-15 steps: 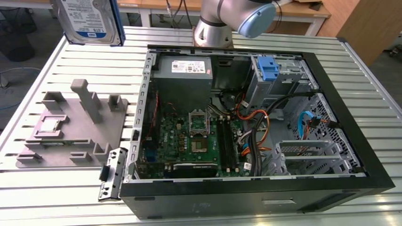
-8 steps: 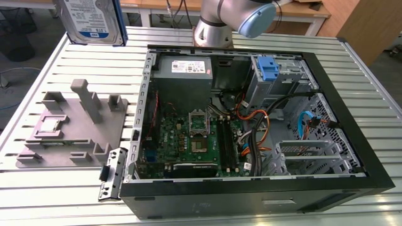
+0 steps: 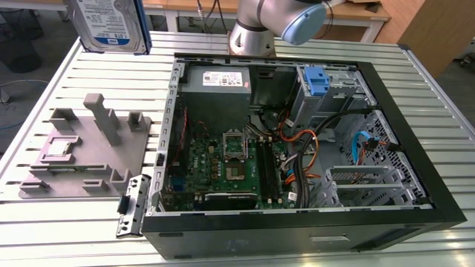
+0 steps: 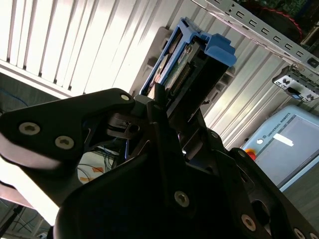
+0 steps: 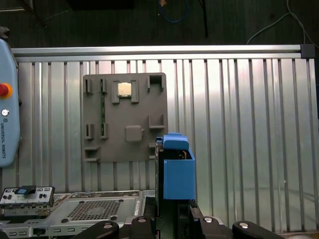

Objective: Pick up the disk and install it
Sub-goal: 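Pick up the disk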

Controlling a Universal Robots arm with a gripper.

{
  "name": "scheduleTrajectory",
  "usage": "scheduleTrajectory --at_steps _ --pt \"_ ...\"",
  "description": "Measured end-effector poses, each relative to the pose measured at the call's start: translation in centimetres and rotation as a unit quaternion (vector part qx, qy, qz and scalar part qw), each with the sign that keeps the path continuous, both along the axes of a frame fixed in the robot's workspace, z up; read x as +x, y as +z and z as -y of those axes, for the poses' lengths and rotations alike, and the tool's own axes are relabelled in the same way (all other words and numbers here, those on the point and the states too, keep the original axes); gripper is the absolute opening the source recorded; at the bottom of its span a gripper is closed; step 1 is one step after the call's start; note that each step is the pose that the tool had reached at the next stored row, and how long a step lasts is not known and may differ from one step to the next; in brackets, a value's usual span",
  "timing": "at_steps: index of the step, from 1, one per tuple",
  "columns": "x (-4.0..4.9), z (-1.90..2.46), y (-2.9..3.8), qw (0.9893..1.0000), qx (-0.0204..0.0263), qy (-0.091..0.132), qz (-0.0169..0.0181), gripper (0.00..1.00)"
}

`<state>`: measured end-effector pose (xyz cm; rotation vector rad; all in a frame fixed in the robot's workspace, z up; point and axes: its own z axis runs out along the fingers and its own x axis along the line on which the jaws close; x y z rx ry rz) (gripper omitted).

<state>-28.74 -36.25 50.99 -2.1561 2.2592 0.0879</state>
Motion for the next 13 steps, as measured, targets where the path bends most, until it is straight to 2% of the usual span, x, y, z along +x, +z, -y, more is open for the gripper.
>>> scheduleTrajectory --at_steps 13 --pt "0.33 0.00 0.00 1.0000 0.0000 0.000 0.0000 0.35"
